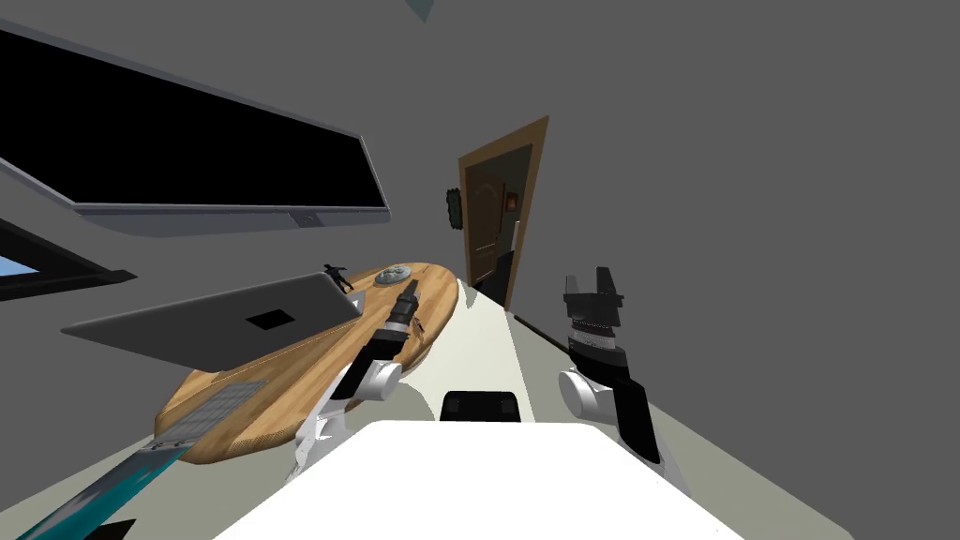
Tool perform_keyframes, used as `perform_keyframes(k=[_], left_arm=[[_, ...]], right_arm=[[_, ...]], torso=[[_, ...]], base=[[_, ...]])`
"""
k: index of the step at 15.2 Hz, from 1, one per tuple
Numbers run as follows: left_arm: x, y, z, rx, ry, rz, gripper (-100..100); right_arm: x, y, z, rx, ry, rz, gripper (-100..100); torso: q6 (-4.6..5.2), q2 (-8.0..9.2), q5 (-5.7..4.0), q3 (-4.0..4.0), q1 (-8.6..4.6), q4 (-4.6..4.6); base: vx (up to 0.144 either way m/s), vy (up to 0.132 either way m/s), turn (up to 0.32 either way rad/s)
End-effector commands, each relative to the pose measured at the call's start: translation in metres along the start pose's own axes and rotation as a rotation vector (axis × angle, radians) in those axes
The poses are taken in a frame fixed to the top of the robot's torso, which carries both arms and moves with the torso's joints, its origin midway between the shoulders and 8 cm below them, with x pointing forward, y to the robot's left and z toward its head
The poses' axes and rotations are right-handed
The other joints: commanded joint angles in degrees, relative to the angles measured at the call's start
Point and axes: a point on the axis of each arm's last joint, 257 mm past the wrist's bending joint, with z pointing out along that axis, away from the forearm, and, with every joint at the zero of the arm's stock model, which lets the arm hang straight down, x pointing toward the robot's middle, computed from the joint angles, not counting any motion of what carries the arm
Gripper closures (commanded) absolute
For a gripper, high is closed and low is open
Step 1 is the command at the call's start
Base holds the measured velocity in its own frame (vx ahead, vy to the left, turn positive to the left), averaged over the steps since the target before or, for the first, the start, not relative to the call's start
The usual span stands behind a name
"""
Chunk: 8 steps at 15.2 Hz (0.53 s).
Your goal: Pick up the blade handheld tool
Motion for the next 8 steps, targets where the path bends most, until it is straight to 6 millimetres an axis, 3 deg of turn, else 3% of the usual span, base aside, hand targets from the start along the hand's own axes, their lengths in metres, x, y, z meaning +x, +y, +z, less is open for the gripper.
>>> perform_keyframes(k=[1, 7, 8], left_arm=[[0.001, 0.017, 0.003, -0.050, 0.018, 0.022, -100], [-0.002, 0.080, 0.005, -0.220, 0.075, 0.102, -100], [-0.006, 0.098, 0.005, -0.263, 0.088, 0.130, -100]], right_arm=[[0.000, 0.000, 0.000, 0.000, 0.000, 0.000, 0], [0.000, 0.000, 0.000, 0.000, 0.000, 0.000, 0], [0.000, 0.000, 0.000, 0.000, 0.000, 0.000, 0]], torso=[[0.00, 0.00, 0.00, 0.00, 0.00, 0.00], [0.01, 0.00, -0.01, 0.00, -0.03, 0.00], [0.00, 0.00, -0.01, 0.00, -0.02, 0.00]], base=[[-0.063, -0.012, -0.064], [-0.064, -0.021, -0.068], [-0.059, -0.023, -0.075]])
